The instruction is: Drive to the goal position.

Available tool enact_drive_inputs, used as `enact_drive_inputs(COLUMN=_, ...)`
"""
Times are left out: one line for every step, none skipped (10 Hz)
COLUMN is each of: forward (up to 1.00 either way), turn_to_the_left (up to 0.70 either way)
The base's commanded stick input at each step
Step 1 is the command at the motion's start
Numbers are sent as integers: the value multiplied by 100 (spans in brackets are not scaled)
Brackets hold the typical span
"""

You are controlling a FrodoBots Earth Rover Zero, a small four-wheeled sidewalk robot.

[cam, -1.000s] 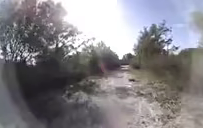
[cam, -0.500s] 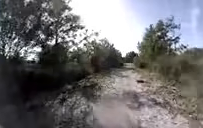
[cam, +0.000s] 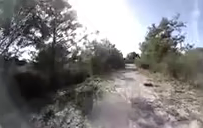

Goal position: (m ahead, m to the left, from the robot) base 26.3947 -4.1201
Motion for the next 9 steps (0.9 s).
enact_drive_inputs(forward=84, turn_to_the_left=-28)
enact_drive_inputs(forward=84, turn_to_the_left=-10)
enact_drive_inputs(forward=84, turn_to_the_left=0)
enact_drive_inputs(forward=84, turn_to_the_left=0)
enact_drive_inputs(forward=84, turn_to_the_left=0)
enact_drive_inputs(forward=84, turn_to_the_left=0)
enact_drive_inputs(forward=84, turn_to_the_left=0)
enact_drive_inputs(forward=84, turn_to_the_left=0)
enact_drive_inputs(forward=84, turn_to_the_left=-24)
